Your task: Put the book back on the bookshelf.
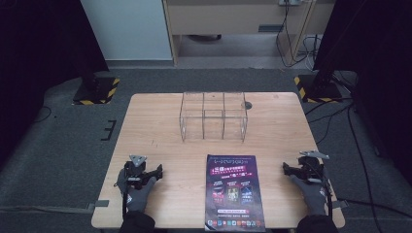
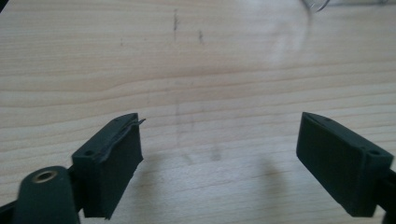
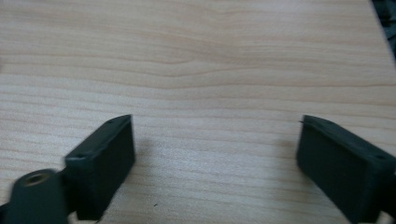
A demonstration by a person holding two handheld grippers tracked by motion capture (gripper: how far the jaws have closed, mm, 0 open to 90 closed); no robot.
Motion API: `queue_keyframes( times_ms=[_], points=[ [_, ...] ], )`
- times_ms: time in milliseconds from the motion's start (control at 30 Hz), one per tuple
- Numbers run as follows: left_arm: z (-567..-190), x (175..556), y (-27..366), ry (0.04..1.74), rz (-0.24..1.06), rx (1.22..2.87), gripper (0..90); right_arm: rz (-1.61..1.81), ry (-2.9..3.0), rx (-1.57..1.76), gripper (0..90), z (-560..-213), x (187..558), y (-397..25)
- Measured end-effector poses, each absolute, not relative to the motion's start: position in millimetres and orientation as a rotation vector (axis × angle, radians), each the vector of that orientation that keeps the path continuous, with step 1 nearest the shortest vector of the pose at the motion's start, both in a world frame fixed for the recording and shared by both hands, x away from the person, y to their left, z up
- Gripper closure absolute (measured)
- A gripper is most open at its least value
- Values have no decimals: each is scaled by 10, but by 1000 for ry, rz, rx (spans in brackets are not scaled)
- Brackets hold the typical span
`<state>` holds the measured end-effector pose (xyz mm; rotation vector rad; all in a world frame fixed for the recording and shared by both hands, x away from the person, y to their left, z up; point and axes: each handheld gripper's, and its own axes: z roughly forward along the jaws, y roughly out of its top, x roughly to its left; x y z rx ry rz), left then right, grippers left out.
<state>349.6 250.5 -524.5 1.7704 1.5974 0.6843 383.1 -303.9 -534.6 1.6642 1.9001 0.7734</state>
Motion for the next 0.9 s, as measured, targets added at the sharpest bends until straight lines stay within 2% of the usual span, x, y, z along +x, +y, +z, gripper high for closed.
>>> queue_keyframes(
  times_ms=[67,400,900],
  points=[
    [-5207,3470,2485,1585,678,1753,154,793,1880,1643,155,-5314,3803,-3041],
    [-5103,3379,2429,1537,644,1696,224,922,1857,1609,139,-5176,3693,-3040],
    [-4997,3292,2200,1461,609,1700,224,997,1856,1571,138,-5075,3607,-3021]
  ],
)
